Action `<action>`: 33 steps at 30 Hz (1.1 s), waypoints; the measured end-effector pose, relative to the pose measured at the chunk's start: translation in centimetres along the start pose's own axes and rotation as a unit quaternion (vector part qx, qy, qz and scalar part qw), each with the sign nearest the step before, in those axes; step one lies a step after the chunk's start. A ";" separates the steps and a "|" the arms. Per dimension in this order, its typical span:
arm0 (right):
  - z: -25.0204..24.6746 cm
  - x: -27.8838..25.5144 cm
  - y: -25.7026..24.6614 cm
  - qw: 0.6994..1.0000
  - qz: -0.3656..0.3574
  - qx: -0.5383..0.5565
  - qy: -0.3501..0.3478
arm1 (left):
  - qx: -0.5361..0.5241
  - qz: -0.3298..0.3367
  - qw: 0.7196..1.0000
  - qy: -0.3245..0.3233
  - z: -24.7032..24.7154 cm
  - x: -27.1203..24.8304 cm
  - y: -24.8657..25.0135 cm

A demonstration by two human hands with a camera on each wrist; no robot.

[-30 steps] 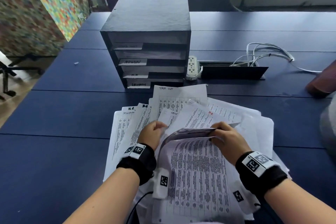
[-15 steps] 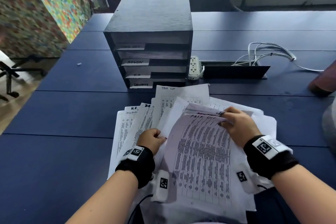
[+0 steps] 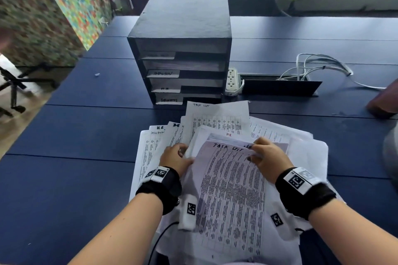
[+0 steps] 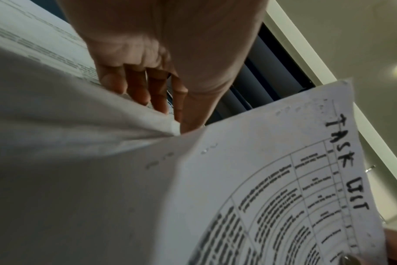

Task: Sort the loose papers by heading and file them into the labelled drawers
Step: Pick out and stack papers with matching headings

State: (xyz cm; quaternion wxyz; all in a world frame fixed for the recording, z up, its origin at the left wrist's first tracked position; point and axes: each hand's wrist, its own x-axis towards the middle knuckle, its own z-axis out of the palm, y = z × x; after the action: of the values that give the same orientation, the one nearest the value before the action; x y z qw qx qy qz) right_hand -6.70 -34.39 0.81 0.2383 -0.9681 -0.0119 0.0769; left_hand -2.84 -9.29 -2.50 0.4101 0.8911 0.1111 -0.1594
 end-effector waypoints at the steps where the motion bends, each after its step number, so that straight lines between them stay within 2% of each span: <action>1: -0.1 0.0 0.1 1.000 -0.003 0.002 -0.002 | -0.005 -0.001 1.000 0.001 0.0 0.1 0.1; 4: -0.4 0.0 0.2 1.000 -0.013 -0.002 0.007 | -0.018 0.007 1.000 0.000 0.0 0.1 0.5; 7: -1.0 0.5 0.3 0.999 -0.012 0.002 0.038 | -0.001 0.046 0.999 0.018 0.1 0.1 0.9; 11: -1.6 1.4 0.4 0.998 -0.010 -0.003 0.061 | -0.125 0.034 0.990 -0.052 0.6 -0.7 0.8; 15: -1.6 1.7 0.5 1.000 -0.011 -0.014 0.008 | -0.268 0.009 0.958 -0.098 0.5 -1.9 1.3; 17: -1.3 1.4 0.4 0.999 -0.027 -0.021 -0.007 | -0.298 0.010 0.948 -0.115 0.2 -2.7 1.9; 20: -1.0 1.3 0.4 0.999 -0.020 -0.007 -0.025 | -0.284 -0.013 0.950 -0.131 -0.5 -2.5 1.9; 22: -0.7 1.3 0.3 1.000 -0.006 -0.005 -0.030 | -0.243 -0.020 0.964 -0.103 -1.0 -1.6 1.8; 24: -0.3 1.1 0.3 1.000 -0.002 -0.014 -0.023 | -0.214 -0.022 0.976 -0.026 -1.1 -0.4 1.4; 26: 0.1 0.7 0.1 1.000 0.003 -0.027 -0.016 | -0.208 -0.047 0.976 0.053 -1.0 0.7 0.8; 27: 0.3 0.5 0.0 0.999 0.003 -0.030 -0.012 | -0.217 -0.063 0.972 0.068 -0.9 1.1 0.5; 30: 0.6 0.2 -0.1 1.000 -0.001 -0.025 -0.001 | -0.218 -0.078 0.971 0.060 -0.8 1.6 0.1; 33: 0.7 0.1 0.1 1.000 0.004 -0.022 -0.002 | -0.173 -0.038 0.983 0.040 -0.7 1.3 0.5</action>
State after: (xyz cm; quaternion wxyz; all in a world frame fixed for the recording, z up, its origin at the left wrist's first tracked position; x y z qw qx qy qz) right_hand -6.74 -34.15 0.19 0.2169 -0.9729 -0.0099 0.0801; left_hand -1.37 -9.00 -2.20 0.5471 0.8073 0.1873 -0.1180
